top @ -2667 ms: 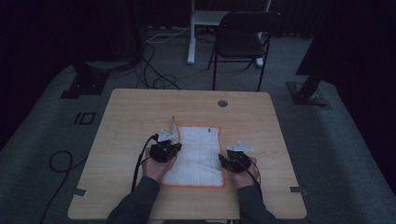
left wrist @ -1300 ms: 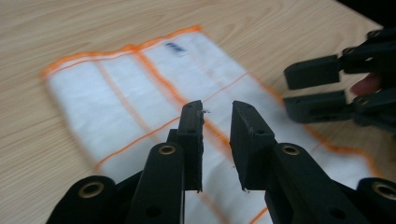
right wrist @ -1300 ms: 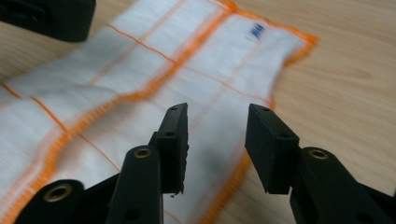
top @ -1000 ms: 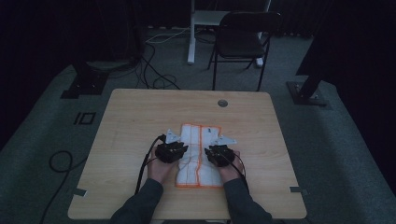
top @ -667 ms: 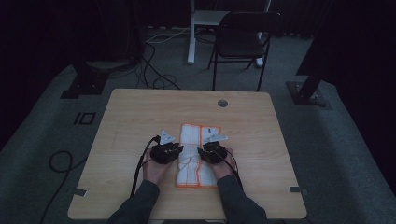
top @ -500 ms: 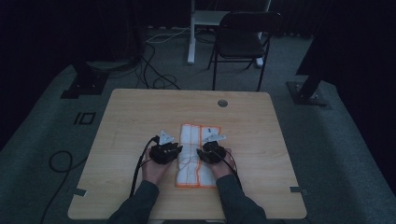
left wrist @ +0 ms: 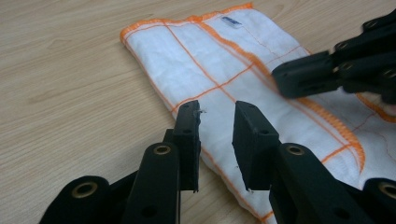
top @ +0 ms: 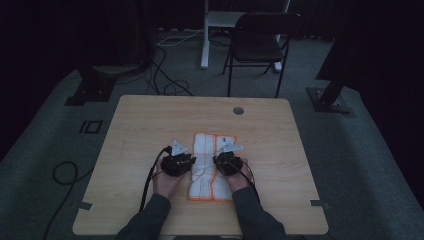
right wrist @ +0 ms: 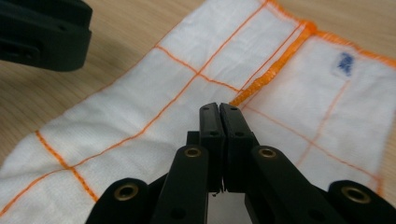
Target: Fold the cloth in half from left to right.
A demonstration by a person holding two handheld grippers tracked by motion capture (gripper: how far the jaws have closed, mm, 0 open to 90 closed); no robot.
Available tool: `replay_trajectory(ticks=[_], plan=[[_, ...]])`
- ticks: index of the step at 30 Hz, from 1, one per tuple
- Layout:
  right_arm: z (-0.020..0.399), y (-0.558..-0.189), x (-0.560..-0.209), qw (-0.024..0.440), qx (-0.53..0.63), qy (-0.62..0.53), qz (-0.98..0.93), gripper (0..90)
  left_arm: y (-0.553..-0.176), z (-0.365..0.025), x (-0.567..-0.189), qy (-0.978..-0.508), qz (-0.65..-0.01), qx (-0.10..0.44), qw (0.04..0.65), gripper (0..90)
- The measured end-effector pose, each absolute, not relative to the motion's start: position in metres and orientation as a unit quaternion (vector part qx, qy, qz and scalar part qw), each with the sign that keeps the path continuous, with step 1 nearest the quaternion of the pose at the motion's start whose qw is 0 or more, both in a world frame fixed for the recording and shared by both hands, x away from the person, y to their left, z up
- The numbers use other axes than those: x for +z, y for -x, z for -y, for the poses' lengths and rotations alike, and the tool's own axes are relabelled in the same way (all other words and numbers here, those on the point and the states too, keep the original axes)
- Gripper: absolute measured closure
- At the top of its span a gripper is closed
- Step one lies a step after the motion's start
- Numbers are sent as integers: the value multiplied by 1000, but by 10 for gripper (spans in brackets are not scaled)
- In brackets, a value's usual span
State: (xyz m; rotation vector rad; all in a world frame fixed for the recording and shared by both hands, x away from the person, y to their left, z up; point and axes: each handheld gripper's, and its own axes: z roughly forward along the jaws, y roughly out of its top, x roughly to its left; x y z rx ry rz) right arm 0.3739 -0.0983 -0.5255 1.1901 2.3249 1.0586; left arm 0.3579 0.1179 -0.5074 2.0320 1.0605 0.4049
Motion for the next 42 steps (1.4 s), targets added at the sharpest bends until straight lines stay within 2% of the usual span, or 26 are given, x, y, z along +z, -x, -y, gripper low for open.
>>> replay_trajectory(ticks=[9,22,27,34,42], plan=[[114,-370,-518,172,373,-422,-809,890,-357,-114,-507,-804,-414,159,396,720],[159,-368,-512,187,368,-455,-789,889,-358,-108,-506,-806,-410,159,396,717],[166,-368,-516,179,361,-461,-791,882,-358,-105,-507,-808,-409,157,395,716],[166,-367,-521,172,361,-462,-792,784,-355,-102,-508,-812,-403,155,393,709],[172,-349,-514,182,371,-451,-791,749,-338,-100,-504,-817,-387,146,401,699]])
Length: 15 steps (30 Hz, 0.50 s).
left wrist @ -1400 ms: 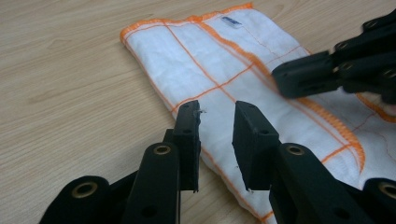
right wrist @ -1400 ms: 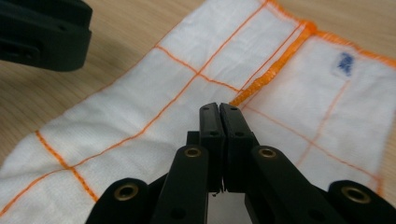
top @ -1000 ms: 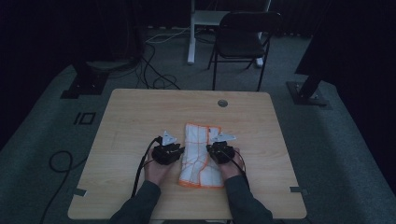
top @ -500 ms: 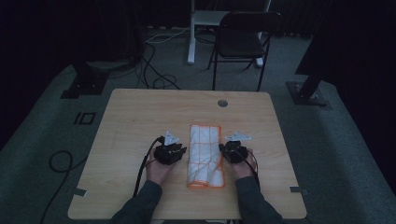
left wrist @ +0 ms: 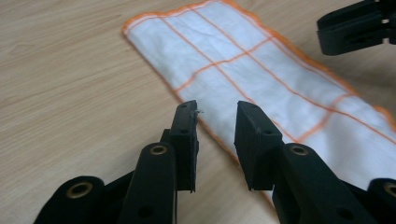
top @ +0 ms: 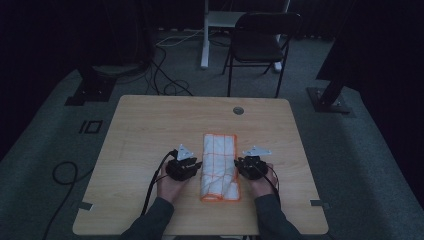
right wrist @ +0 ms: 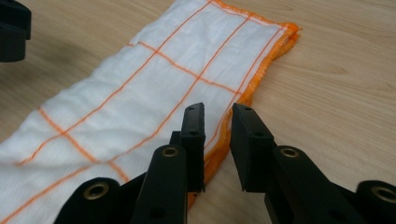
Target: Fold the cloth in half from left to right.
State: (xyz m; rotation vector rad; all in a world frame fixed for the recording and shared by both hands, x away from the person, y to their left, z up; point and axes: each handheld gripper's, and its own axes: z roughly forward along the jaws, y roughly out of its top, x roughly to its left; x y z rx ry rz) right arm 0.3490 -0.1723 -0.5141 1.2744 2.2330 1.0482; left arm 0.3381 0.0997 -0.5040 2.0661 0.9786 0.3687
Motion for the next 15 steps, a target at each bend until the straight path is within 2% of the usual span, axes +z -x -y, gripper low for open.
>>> replay_trajectory(ticks=[15], plan=[[180,-335,-521,171,367,-453,-794,691,-307,-85,-492,-832,-345,107,422,638]])
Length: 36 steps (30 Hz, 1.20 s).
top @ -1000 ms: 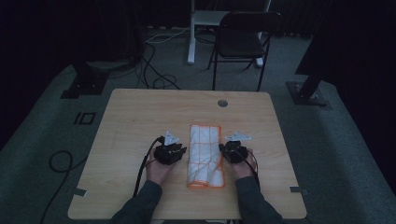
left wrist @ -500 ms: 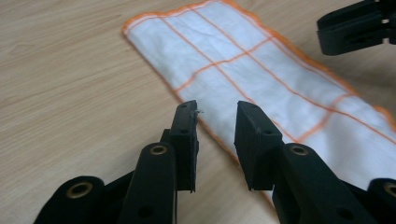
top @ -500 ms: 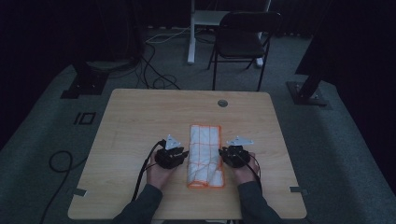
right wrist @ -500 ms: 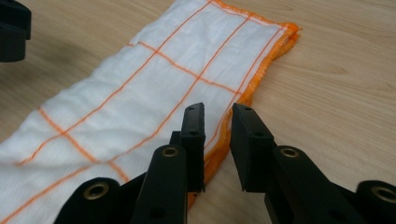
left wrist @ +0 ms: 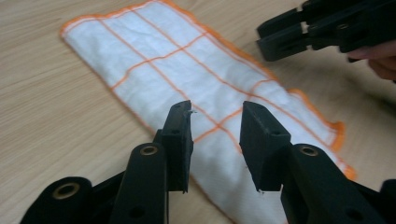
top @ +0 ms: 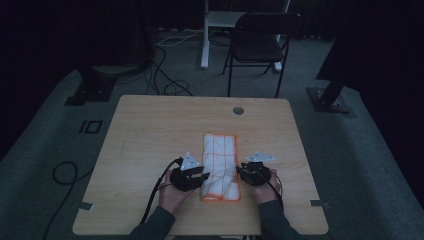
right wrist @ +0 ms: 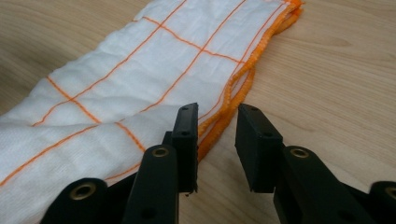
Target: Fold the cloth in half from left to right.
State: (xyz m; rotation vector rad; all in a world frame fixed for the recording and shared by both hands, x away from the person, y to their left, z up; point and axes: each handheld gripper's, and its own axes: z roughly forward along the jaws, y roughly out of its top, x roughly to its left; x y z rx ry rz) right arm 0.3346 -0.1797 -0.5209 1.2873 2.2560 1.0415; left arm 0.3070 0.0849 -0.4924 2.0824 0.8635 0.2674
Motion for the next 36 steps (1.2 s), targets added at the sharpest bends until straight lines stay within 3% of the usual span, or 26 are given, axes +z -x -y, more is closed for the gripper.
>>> replay_trajectory(ticks=[8,19,24,27,33,36], plan=[[181,-333,-523,171,365,-454,-795,686,-286,-75,-491,-846,-315,94,419,586],[181,-333,-523,169,367,-454,-794,675,-276,-60,-498,-871,-260,69,411,445],[181,-333,-523,171,369,-453,-793,670,-273,-49,-502,-878,-252,97,396,403],[181,-333,-523,170,370,-453,-793,670,-277,-44,-505,-881,-252,103,386,454],[183,-334,-523,171,371,-455,-792,670,-290,-47,-506,-873,-283,77,390,768],[183,-334,-523,171,371,-456,-791,671,-295,-52,-500,-862,-289,70,411,877]])
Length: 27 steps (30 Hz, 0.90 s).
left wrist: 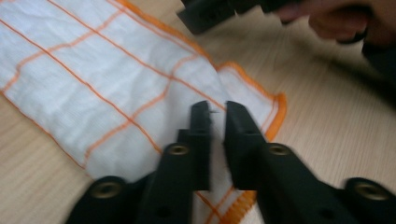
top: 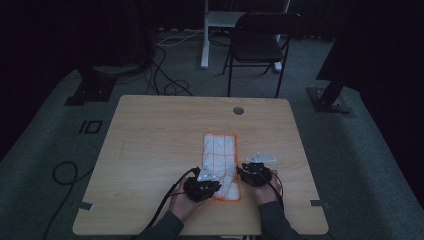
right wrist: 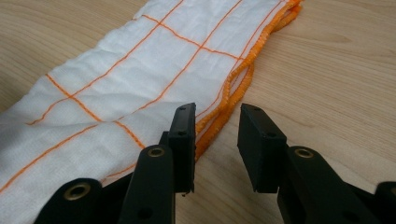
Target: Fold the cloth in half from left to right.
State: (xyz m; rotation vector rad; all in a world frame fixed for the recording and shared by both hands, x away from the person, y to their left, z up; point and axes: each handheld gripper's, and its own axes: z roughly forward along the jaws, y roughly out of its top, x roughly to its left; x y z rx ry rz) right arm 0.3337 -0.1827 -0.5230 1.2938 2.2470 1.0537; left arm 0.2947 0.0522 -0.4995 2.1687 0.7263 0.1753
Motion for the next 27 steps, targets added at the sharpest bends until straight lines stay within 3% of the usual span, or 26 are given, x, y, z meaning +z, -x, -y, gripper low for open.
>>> replay_trajectory(ticks=[9,14,24,27], plan=[[182,-333,-523,170,371,-455,-791,671,-305,-71,-479,-837,-307,80,445,886],[183,-334,-523,169,371,-457,-790,670,-298,-59,-486,-853,-286,65,432,630],[184,-333,-525,168,372,-457,-790,667,-293,-30,-508,-883,-261,60,386,321],[184,-333,-525,168,373,-457,-790,667,-293,-28,-512,-885,-263,82,376,252]])
